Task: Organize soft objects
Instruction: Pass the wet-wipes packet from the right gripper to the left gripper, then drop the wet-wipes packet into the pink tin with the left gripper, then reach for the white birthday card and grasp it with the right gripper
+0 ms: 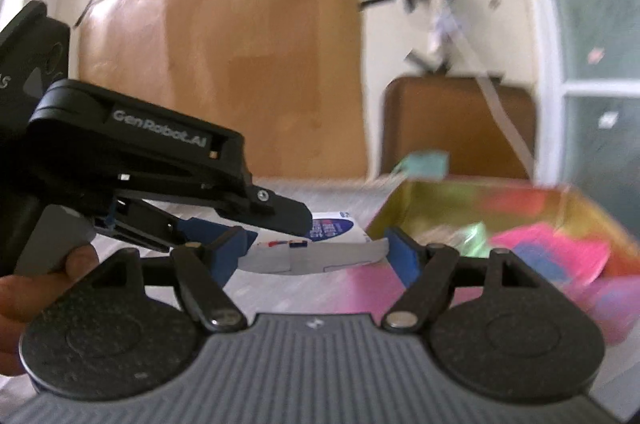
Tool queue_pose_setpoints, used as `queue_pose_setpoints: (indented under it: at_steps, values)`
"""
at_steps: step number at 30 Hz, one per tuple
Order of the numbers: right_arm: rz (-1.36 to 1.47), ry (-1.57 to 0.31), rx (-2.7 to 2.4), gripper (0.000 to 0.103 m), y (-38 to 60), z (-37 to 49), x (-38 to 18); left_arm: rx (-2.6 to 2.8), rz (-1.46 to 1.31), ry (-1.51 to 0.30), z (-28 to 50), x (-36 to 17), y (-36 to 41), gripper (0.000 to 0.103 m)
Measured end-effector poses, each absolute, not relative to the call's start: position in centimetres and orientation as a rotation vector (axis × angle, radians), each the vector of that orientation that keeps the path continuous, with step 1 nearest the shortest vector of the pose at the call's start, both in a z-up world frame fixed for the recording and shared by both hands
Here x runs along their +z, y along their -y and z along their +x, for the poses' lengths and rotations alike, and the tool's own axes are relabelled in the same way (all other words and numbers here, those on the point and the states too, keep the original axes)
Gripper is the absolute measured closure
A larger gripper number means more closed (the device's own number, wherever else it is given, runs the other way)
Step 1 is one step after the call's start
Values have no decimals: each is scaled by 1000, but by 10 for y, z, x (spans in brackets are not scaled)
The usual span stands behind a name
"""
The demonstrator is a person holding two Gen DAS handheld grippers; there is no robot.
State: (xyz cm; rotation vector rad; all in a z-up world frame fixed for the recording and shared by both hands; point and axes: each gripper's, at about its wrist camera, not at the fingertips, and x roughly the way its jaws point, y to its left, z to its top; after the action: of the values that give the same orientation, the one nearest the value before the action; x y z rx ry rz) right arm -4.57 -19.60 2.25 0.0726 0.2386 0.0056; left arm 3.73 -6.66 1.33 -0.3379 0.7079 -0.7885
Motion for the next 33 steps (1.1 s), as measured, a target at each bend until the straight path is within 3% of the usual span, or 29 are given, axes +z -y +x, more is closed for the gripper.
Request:
queue_pose_setpoints:
  at_steps: [8, 10, 12, 15, 18, 25, 33]
  values:
    - [17, -177, -176, 25, 276, -23, 32, -921, -265, -659, 76, 36, 172, 54]
    - [7, -180, -208, 22, 299, -6, 26, -941, -258, -655, 92, 35, 200, 46]
    - [9, -222, -232, 20, 323, 22, 17, -964, -253, -654, 113, 30, 229, 40]
    - [59, -331, -308, 18, 349, 45, -1, -895, -183, -698, 145, 8, 265, 43]
    - [135, -297, -290, 19, 354, 31, -9, -878, -249, -779, 155, -12, 253, 42]
    - [162, -187, -268, 23, 309, -31, -7, -882, -257, -700, 122, -6, 197, 43]
    - [214, -246, -201, 30, 258, -54, 0, -853, -123, -621, 64, 1, 132, 41]
